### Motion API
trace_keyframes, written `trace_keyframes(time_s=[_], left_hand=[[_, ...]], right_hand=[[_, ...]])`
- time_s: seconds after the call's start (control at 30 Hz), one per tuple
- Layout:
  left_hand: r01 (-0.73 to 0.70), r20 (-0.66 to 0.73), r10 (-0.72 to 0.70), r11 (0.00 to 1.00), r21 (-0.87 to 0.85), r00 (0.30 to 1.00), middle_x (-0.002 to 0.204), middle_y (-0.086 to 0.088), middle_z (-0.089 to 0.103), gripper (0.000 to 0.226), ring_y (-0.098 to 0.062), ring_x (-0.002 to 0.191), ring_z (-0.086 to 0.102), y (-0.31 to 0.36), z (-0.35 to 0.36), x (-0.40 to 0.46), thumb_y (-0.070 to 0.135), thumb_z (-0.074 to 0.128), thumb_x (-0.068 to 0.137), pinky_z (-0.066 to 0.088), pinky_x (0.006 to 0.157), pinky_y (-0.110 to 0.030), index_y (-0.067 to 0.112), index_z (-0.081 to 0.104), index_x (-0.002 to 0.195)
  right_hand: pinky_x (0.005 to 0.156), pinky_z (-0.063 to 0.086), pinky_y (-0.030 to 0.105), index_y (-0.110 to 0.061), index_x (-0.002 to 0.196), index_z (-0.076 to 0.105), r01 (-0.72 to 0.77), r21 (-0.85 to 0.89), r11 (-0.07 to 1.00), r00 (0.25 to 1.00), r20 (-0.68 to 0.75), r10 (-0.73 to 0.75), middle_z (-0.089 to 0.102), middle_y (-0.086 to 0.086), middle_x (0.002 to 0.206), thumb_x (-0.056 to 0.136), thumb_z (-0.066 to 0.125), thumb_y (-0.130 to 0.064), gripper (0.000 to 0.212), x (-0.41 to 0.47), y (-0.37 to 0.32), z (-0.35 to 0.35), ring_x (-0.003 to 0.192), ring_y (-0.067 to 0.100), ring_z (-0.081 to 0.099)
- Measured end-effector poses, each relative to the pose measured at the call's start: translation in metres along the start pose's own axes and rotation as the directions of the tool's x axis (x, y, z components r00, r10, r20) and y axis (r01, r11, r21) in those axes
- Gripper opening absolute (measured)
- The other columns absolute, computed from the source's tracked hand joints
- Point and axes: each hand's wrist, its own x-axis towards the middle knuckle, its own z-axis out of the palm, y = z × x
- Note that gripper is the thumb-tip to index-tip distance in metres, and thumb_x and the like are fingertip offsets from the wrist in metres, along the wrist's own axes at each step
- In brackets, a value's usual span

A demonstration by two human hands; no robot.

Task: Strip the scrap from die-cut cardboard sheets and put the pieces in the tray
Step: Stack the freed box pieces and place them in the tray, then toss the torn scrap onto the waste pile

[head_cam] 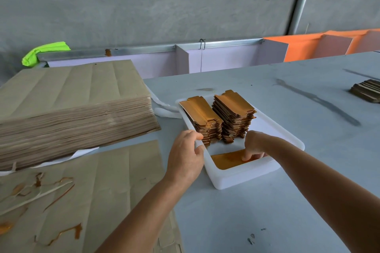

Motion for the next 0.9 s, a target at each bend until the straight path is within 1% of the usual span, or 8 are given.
trace_keyframes(time_s=[0.13,0.27,0.43,0.5,0.6,0.67,0.77,0.9], left_hand=[[0.024,-0.007,-0.024,1.0,-0.001,1.0,0.122,0.003,0.055,0.026,-0.01,0.117,0.048,-0.012,-0.016,-0.013,0.009,0.056,0.092,0.036,0.093,-0.015,0.014,0.06,0.117],[0.086,0.026,-0.088,0.994,0.067,0.996,0.122,-0.005,0.058,0.028,-0.017,0.119,0.05,-0.03,-0.052,-0.033,0.008,0.058,0.089,0.037,0.098,-0.023,0.008,0.061,0.117],[0.201,0.04,-0.213,0.959,0.2,0.976,0.125,-0.009,0.059,0.029,-0.022,0.118,0.054,-0.069,-0.115,-0.075,0.01,0.061,0.088,0.034,0.097,-0.022,0.007,0.062,0.117],[0.256,0.081,-0.281,0.938,0.232,0.956,0.125,-0.009,0.059,0.029,-0.022,0.116,0.056,-0.083,-0.14,-0.096,0.011,0.062,0.088,0.04,0.095,-0.025,0.009,0.062,0.117],[0.235,0.229,-0.309,0.924,0.302,0.923,0.128,-0.003,0.056,0.037,-0.016,0.12,0.052,-0.098,-0.178,-0.132,0.021,0.069,0.084,0.04,0.096,-0.022,0.017,0.06,0.12],[0.144,0.414,-0.317,0.907,0.396,0.853,0.14,0.003,0.044,0.057,-0.012,0.131,0.038,-0.107,-0.202,-0.159,0.036,0.075,0.077,0.03,0.104,-0.021,0.029,0.053,0.128],[0.066,0.576,-0.44,0.83,0.554,0.689,0.156,0.014,0.008,0.09,-0.012,0.144,0.002,-0.121,-0.228,-0.196,0.055,0.077,0.064,0.013,0.116,-0.04,0.05,0.03,0.139],[0.118,0.575,-0.48,0.825,0.553,0.663,0.155,0.016,0.003,0.081,-0.015,0.142,0.002,-0.138,-0.242,-0.23,0.046,0.076,0.071,0.015,0.115,-0.042,0.047,0.033,0.139]], right_hand=[[0.046,0.04,0.014,-0.014,0.068,0.048,0.023,-0.112,0.993,0.997,-0.076,-0.032,0.052,0.0,0.067,0.076,0.076,-0.027,0.032,-0.003,0.0,0.003,0.054,0.008,0.051],[0.05,0.048,0.019,-0.007,0.092,0.058,0.088,-0.123,0.988,0.978,-0.178,-0.11,0.06,0.006,0.075,0.083,0.069,-0.017,0.017,-0.019,-0.005,-0.003,0.065,0.016,0.062],[0.077,0.047,0.04,0.006,0.098,0.066,0.237,-0.168,0.957,0.888,-0.361,-0.284,0.065,0.023,0.1,0.094,0.049,-0.007,0.022,-0.059,-0.029,-0.009,0.096,0.037,0.06],[0.075,0.045,0.041,0.003,0.093,0.07,0.33,-0.088,0.94,0.819,-0.469,-0.331,0.066,0.022,0.094,0.092,0.051,-0.006,0.021,-0.084,-0.042,-0.003,0.088,0.039,0.059],[0.068,0.044,0.032,-0.001,0.087,0.073,0.509,-0.074,0.858,0.613,-0.668,-0.422,0.067,0.019,0.079,0.088,0.058,-0.004,0.015,-0.128,-0.065,0.02,0.069,0.03,0.055],[0.065,0.043,0.024,-0.004,0.083,0.072,0.64,-0.05,0.767,0.593,-0.603,-0.534,0.066,0.01,0.068,0.087,0.062,-0.008,0.012,-0.159,-0.086,0.046,0.064,0.026,0.058],[0.055,0.041,0.006,-0.024,0.077,0.067,0.756,0.017,0.654,0.638,-0.243,-0.731,0.061,-0.014,0.067,0.088,0.062,-0.028,0.013,-0.205,-0.12,0.098,0.062,-0.003,0.057],[0.066,0.048,0.014,-0.026,0.089,0.065,0.804,0.07,0.591,0.578,0.143,-0.803,0.061,-0.014,0.086,0.084,0.059,-0.054,0.028,-0.253,-0.16,0.165,0.077,0.0,0.058]])
